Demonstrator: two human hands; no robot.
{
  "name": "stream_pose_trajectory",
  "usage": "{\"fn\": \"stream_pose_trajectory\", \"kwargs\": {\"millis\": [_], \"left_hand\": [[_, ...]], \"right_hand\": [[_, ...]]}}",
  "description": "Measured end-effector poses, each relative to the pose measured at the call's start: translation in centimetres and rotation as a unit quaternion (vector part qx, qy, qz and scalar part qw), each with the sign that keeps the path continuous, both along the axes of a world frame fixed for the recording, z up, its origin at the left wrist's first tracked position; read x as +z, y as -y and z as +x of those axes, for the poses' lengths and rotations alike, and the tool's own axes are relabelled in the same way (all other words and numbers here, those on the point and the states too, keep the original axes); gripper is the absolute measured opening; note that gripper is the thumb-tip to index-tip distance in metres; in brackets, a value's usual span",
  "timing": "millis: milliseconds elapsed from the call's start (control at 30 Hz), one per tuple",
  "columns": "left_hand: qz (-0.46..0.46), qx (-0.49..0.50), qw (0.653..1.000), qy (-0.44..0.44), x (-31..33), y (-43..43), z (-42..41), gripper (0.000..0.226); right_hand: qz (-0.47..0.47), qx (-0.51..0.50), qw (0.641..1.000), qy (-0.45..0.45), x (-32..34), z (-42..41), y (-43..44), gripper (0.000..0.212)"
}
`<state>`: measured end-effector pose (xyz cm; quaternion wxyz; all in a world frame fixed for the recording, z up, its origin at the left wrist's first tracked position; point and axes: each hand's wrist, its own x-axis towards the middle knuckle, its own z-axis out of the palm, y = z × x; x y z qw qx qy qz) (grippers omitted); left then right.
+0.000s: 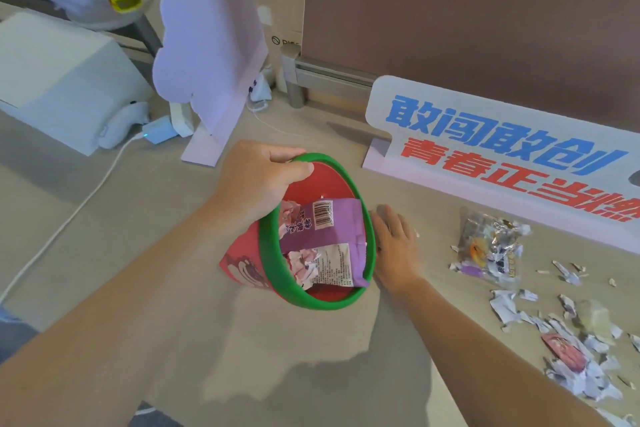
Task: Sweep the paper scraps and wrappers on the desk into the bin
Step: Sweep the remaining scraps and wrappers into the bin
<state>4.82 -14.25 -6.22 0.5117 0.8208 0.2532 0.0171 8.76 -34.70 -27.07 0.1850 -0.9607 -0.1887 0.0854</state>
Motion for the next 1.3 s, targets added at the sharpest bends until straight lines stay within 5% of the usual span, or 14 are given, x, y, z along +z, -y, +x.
{"fn": "stream_pose_trajectory", "kwargs": {"millis": [100, 300, 467, 567, 633, 700, 767, 900, 1000, 1067, 1200, 1300], "left_hand": [[-0.011, 0.013, 1.000, -0.002, 0.1, -0.4, 0.1, 0.026], [-0.004, -0.001, 1.000, -0.004, 0.1, -0.4, 0.7, 0.029], [0.007, -0.025, 0.999, -0.019, -0.1, 0.1, 1.1, 0.030], [0.012, -0.034, 0.999, -0.034, 0.0, 0.7, 1.3, 0.026], [0.025, -0.045, 0.998, -0.038, 0.1, 1.0, 1.3, 0.026], [0.035, -0.047, 0.997, -0.039, 0.1, 1.1, 1.2, 0.028], [0.037, -0.049, 0.998, -0.035, 0.0, 1.2, 1.1, 0.029], [0.039, -0.076, 0.996, -0.033, -0.2, 1.9, 1.2, 0.031], [0.042, -0.088, 0.995, -0.035, 0.0, 2.3, 1.3, 0.031], [0.052, -0.106, 0.992, -0.041, 0.0, 2.7, 1.5, 0.031], [0.098, -0.137, 0.985, -0.048, -0.3, 3.7, 2.3, 0.032], [0.109, -0.141, 0.982, -0.063, -0.4, 4.4, 2.8, 0.033]], "right_hand": [[0.009, 0.059, 0.998, 0.037, -0.6, 0.4, -0.2, 0.034], [0.069, 0.071, 0.985, 0.140, 0.4, -0.7, 1.3, 0.028], [0.027, -0.057, 0.998, -0.009, 2.1, -1.7, 2.7, 0.044], [0.206, -0.264, 0.929, -0.158, 5.7, -0.7, 1.7, 0.051], [0.335, -0.330, 0.873, -0.126, 9.3, -0.8, 0.2, 0.052], [0.434, -0.330, 0.828, -0.128, 13.1, -1.7, -2.6, 0.051], [0.470, -0.249, 0.827, -0.181, 16.1, -3.2, -5.6, 0.049], [0.381, -0.067, 0.894, -0.225, 16.2, -5.0, -7.0, 0.051], [0.412, -0.138, 0.892, -0.128, 14.6, -4.5, -3.5, 0.036], [0.334, -0.210, 0.919, -0.017, 12.5, -3.5, 0.4, 0.027], [0.009, -0.294, 0.955, -0.031, 7.1, -0.4, 8.1, 0.065], [-0.059, -0.274, 0.954, -0.107, 5.3, 1.2, 10.2, 0.085]]}}
